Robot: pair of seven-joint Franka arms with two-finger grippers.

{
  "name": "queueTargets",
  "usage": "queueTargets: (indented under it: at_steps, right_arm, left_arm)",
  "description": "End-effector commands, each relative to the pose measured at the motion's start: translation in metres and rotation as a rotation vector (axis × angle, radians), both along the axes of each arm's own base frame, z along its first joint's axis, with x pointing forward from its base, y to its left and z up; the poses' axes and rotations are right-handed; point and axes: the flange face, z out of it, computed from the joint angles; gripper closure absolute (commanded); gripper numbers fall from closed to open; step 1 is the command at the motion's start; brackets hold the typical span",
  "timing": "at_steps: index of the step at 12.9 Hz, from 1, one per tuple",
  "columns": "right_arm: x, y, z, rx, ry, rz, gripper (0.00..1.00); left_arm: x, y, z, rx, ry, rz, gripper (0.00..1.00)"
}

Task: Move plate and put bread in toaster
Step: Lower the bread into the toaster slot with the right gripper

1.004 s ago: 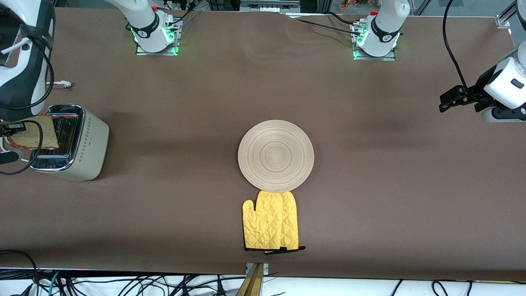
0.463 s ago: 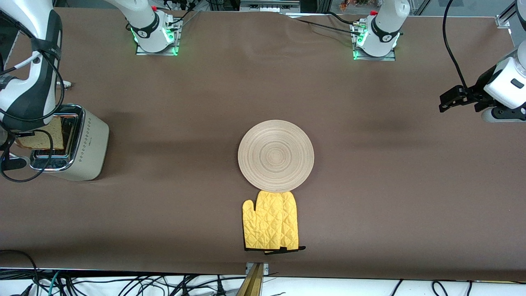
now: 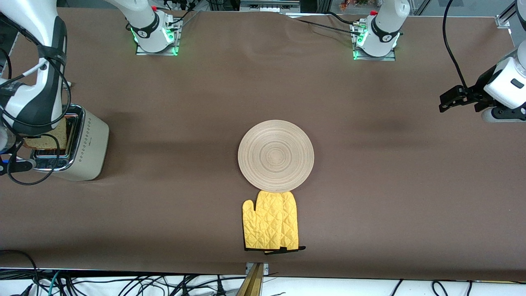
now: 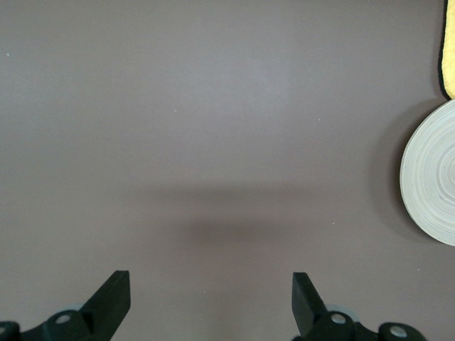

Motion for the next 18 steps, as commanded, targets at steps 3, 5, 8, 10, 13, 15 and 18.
queueTargets:
  at_steps: [3, 5, 8, 10, 13, 15, 18]
  right_arm:
    - [0.004, 0.009, -0.022, -0.050, 0.000, -0.046, 1.00]
    - [0.006, 0.008, -0.028, -0.053, -0.002, -0.048, 1.00]
    - [0.009, 0.012, -0.032, -0.059, -0.003, -0.041, 0.57]
    - [0.010, 0.020, -0.028, -0.064, -0.017, -0.048, 0.00]
    - [0.013, 0.064, 0.004, 0.000, -0.080, -0.002, 0.00]
    - [0.001, 0.088, 0.048, 0.183, -0.151, -0.008, 0.00]
    - [-0.018, 0.129, 0.084, 0.482, -0.169, -0.011, 0.00]
  left_arm:
    - [0.003, -0.001, 0.006, -0.019, 0.001, -0.003, 0.00]
    - [0.003, -0.001, 0.005, -0.019, 0.002, -0.003, 0.00]
    - [0.003, -0.001, 0.005, -0.019, 0.002, -0.005, 0.00]
    - [0.003, -0.001, 0.005, -0.019, 0.002, -0.002, 0.00]
    - [0.003, -0.003, 0.005, -0.019, 0.002, -0.005, 0.00]
    - [0.003, -0.003, 0.006, -0.019, 0.001, -0.006, 0.00]
    - [0.003, -0.003, 0.006, -0.019, 0.001, -0.006, 0.00]
